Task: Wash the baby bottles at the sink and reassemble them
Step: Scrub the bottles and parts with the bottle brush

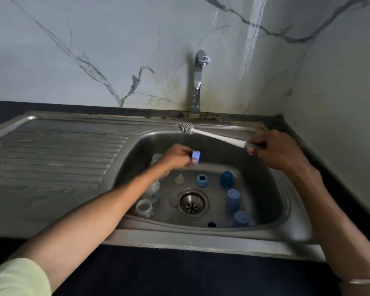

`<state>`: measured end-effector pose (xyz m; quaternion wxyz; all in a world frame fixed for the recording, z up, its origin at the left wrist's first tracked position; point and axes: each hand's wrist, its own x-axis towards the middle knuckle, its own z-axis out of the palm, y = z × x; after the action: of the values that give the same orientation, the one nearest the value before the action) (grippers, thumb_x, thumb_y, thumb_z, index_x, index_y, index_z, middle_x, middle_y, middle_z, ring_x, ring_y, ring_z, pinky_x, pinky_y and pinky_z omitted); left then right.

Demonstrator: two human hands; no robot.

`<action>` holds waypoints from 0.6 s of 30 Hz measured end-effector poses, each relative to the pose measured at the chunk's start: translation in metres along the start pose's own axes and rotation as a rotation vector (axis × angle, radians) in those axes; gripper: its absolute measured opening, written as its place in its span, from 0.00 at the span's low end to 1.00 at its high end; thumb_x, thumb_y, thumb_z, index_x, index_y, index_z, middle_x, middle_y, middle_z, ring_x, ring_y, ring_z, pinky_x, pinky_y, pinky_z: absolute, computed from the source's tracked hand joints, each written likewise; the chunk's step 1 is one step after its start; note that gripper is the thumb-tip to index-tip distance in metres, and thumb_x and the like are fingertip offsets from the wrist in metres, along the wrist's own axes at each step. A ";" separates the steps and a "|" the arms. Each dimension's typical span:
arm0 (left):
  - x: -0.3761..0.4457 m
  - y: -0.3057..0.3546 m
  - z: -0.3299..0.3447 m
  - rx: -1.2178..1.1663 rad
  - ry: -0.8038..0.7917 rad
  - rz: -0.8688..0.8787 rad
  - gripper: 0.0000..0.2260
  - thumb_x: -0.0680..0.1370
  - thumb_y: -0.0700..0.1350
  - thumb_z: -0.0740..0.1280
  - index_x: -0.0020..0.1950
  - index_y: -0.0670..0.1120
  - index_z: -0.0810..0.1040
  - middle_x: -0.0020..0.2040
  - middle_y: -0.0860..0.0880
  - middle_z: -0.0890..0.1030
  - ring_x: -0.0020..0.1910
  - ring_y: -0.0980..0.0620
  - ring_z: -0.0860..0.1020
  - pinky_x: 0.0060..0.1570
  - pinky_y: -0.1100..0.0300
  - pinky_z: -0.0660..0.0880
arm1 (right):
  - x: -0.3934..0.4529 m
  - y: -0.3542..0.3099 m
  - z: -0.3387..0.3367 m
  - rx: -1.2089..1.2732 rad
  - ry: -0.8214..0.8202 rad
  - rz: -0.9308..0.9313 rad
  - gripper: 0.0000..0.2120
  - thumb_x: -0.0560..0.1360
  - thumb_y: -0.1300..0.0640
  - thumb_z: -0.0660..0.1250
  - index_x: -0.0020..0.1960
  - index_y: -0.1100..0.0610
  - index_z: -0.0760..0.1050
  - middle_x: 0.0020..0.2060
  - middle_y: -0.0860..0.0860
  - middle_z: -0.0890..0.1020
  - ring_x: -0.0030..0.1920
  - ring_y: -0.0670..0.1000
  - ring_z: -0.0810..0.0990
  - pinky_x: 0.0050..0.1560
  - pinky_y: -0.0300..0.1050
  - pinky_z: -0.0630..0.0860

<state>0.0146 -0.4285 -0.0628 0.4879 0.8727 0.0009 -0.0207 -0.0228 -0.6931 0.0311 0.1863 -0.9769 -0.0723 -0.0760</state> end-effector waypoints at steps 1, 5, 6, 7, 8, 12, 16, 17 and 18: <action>-0.006 -0.001 -0.013 -0.204 0.009 -0.079 0.16 0.78 0.36 0.71 0.66 0.39 0.77 0.53 0.43 0.81 0.45 0.53 0.81 0.43 0.66 0.80 | 0.000 0.000 -0.001 -0.008 -0.013 -0.009 0.10 0.75 0.50 0.70 0.55 0.46 0.83 0.51 0.51 0.84 0.55 0.54 0.81 0.48 0.40 0.68; -0.029 -0.016 -0.061 -0.673 0.091 -0.205 0.16 0.80 0.31 0.65 0.67 0.37 0.71 0.49 0.41 0.81 0.45 0.46 0.83 0.47 0.60 0.82 | -0.005 -0.008 -0.005 0.005 -0.033 -0.068 0.12 0.76 0.52 0.71 0.59 0.48 0.82 0.57 0.51 0.83 0.59 0.55 0.79 0.53 0.42 0.70; -0.034 -0.019 -0.070 -0.686 0.114 -0.196 0.15 0.80 0.31 0.65 0.67 0.35 0.71 0.48 0.41 0.82 0.45 0.45 0.83 0.47 0.60 0.82 | -0.006 -0.010 -0.005 0.004 -0.042 -0.089 0.12 0.76 0.53 0.70 0.60 0.49 0.82 0.56 0.51 0.83 0.58 0.54 0.79 0.51 0.41 0.69; -0.039 -0.021 -0.077 -0.710 0.139 -0.189 0.15 0.80 0.31 0.65 0.67 0.33 0.72 0.48 0.40 0.82 0.44 0.45 0.84 0.47 0.59 0.83 | -0.009 -0.013 -0.005 0.004 -0.050 -0.115 0.12 0.76 0.54 0.70 0.60 0.50 0.81 0.56 0.52 0.84 0.57 0.54 0.79 0.50 0.40 0.68; -0.044 -0.021 -0.083 -0.739 0.157 -0.182 0.15 0.80 0.31 0.64 0.67 0.32 0.73 0.49 0.39 0.82 0.44 0.45 0.84 0.46 0.58 0.83 | -0.011 -0.016 -0.005 0.008 -0.052 -0.140 0.12 0.77 0.55 0.70 0.60 0.51 0.81 0.55 0.52 0.84 0.56 0.54 0.80 0.50 0.40 0.67; -0.060 -0.016 -0.098 -0.994 0.141 -0.152 0.07 0.82 0.31 0.59 0.54 0.35 0.77 0.53 0.37 0.80 0.48 0.41 0.81 0.45 0.57 0.82 | -0.016 -0.027 0.000 -0.008 -0.041 -0.214 0.13 0.76 0.56 0.71 0.60 0.53 0.82 0.57 0.51 0.83 0.58 0.53 0.79 0.51 0.37 0.66; -0.060 -0.013 -0.100 -0.992 0.112 -0.127 0.07 0.82 0.33 0.60 0.55 0.36 0.77 0.51 0.38 0.81 0.48 0.41 0.81 0.48 0.57 0.81 | -0.019 -0.030 0.004 0.001 0.013 -0.229 0.13 0.75 0.56 0.71 0.59 0.51 0.82 0.56 0.51 0.84 0.57 0.53 0.80 0.52 0.37 0.67; -0.058 -0.015 -0.099 -0.943 0.105 -0.125 0.07 0.82 0.33 0.61 0.58 0.35 0.77 0.50 0.38 0.81 0.48 0.42 0.81 0.48 0.58 0.81 | -0.021 -0.031 0.005 0.013 0.041 -0.222 0.13 0.76 0.56 0.71 0.60 0.51 0.81 0.56 0.52 0.84 0.57 0.54 0.80 0.52 0.38 0.68; -0.056 -0.016 -0.098 -0.891 0.098 -0.121 0.09 0.82 0.33 0.61 0.60 0.35 0.76 0.50 0.39 0.81 0.48 0.43 0.82 0.48 0.58 0.81 | -0.022 -0.033 0.006 0.022 0.076 -0.206 0.14 0.76 0.57 0.70 0.61 0.51 0.81 0.57 0.53 0.83 0.57 0.55 0.80 0.52 0.38 0.68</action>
<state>-0.0385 -0.3358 -0.0235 0.8133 0.5758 0.0840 -0.0053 -0.0493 -0.6635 0.0337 0.1909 -0.9586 -0.1662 -0.1307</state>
